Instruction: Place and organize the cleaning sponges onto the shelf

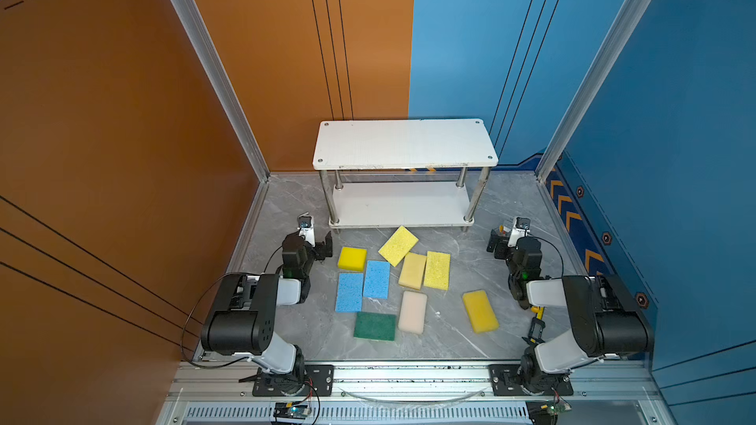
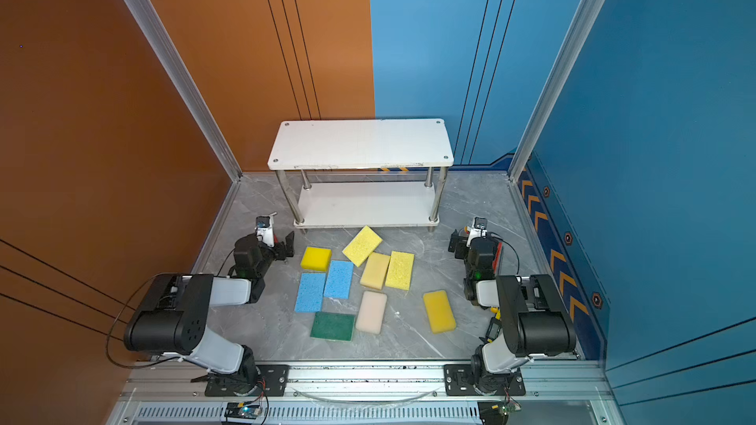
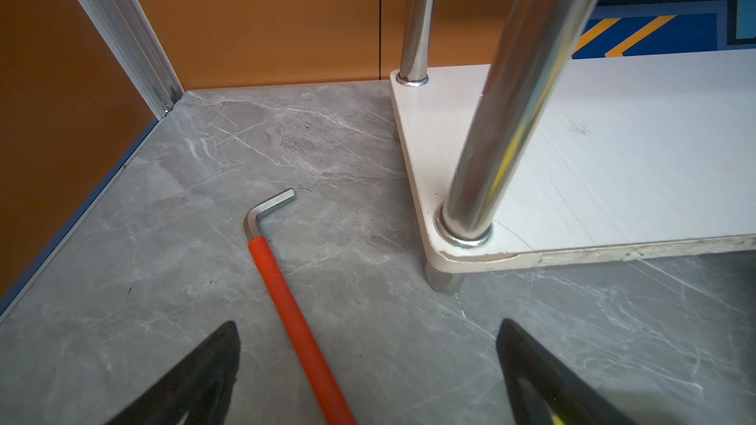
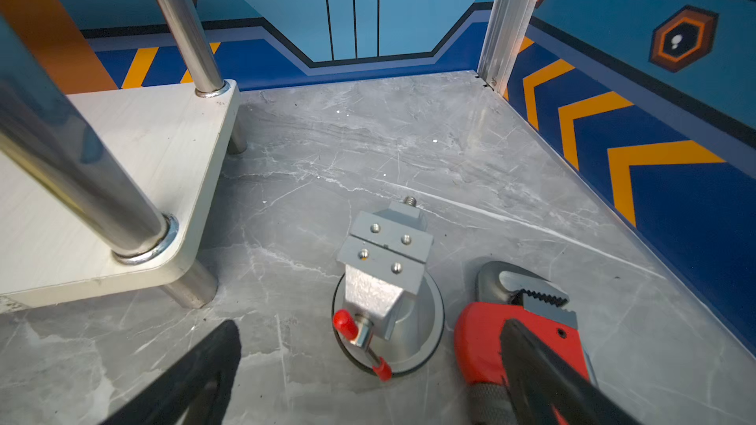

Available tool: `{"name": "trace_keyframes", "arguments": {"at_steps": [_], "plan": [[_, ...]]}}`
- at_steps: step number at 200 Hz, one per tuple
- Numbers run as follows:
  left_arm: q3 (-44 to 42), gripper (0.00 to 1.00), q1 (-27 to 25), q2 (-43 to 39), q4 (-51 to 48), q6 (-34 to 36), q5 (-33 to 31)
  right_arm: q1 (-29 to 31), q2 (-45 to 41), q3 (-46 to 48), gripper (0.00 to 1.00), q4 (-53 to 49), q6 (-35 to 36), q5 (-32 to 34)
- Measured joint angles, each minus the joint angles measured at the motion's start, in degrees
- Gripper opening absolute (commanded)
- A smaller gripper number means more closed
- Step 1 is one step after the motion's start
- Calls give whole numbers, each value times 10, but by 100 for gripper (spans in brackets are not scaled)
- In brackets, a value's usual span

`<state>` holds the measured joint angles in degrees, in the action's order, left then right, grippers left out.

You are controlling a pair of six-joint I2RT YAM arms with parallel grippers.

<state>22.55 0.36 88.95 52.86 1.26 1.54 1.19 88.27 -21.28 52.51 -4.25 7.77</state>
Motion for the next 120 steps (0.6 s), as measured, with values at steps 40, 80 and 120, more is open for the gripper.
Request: {"name": "trace_keyframes", "arguments": {"at_steps": [40,80,120], "plan": [[0,98,0,0,0,0,0,0,0,0,100,0,0,0],[0,98,0,0,0,0,0,0,0,0,100,0,0,0],[0,98,0,0,0,0,0,-6,0,0,100,0,-2,-11]]}}
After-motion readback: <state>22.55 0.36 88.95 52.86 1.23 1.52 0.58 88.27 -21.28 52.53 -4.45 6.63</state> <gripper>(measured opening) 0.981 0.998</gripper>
